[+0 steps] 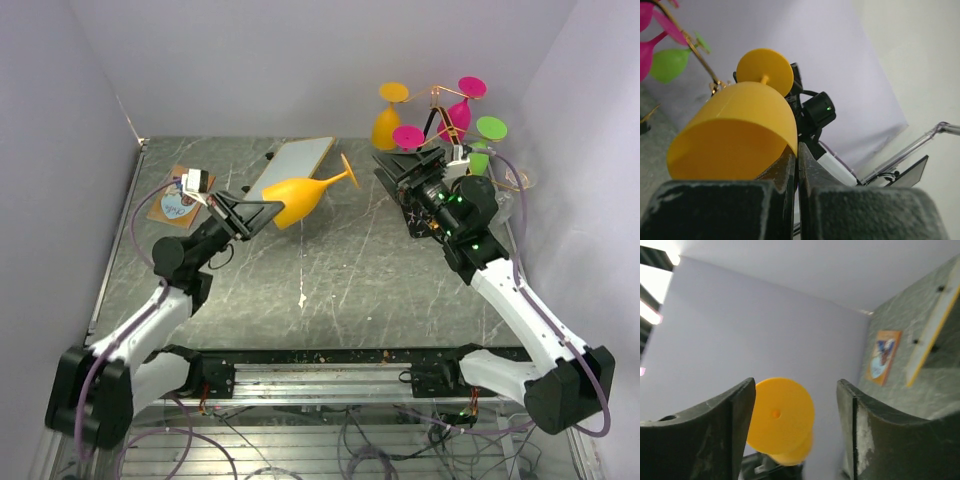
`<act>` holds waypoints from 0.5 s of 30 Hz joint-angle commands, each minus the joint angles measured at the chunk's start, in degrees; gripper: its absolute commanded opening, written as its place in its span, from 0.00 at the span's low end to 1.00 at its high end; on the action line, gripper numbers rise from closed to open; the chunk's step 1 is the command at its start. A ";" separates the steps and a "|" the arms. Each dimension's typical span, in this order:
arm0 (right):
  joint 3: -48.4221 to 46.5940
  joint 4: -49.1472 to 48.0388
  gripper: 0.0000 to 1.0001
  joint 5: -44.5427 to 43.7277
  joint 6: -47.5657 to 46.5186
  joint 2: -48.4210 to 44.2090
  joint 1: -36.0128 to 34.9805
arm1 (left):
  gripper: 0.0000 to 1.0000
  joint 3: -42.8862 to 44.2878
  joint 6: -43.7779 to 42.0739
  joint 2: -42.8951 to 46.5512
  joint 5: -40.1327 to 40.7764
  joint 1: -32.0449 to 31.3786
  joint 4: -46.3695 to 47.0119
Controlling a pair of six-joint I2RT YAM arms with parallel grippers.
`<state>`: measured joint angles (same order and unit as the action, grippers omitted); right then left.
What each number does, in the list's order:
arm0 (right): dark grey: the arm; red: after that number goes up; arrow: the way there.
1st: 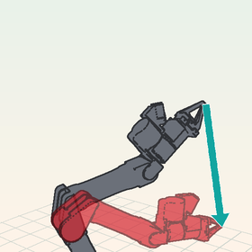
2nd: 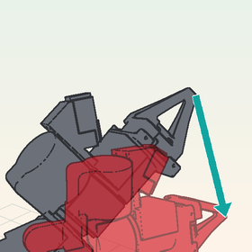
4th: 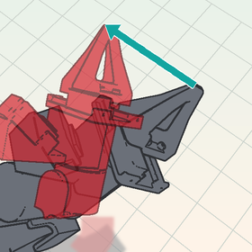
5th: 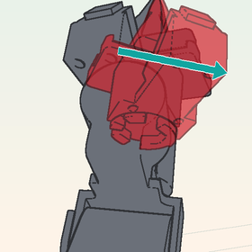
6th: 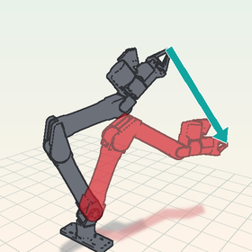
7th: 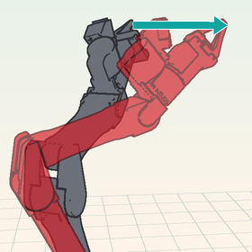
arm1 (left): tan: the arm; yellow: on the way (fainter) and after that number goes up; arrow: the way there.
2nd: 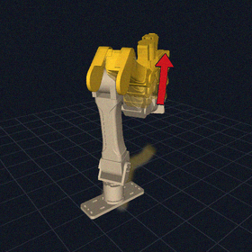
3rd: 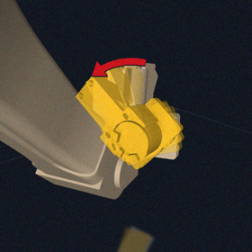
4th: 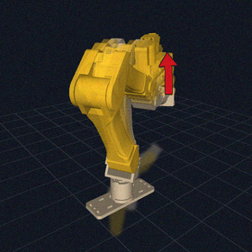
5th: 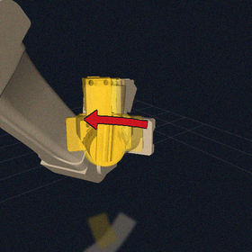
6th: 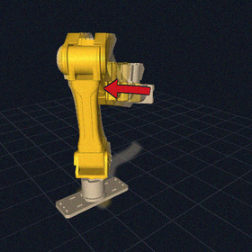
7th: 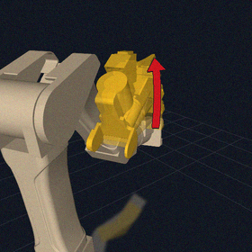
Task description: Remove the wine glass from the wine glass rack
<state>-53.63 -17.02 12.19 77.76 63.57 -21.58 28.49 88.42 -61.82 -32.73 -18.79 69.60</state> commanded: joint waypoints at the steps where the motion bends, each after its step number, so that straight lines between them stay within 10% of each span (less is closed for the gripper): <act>1: 0.78 8.57 0.69 -7.14 -14.63 -2.79 0.05 | 0.07 -0.86 -13.86 12.17 0.43 -0.02 -29.85; 15: -1.26 15.09 0.82 -9.63 -35.18 -4.47 0.13 | 0.07 24.18 -43.54 23.66 21.38 -0.02 -122.66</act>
<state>-53.34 -3.73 4.58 47.92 60.45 -21.54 43.94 54.89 -35.46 -21.50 -18.79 -23.27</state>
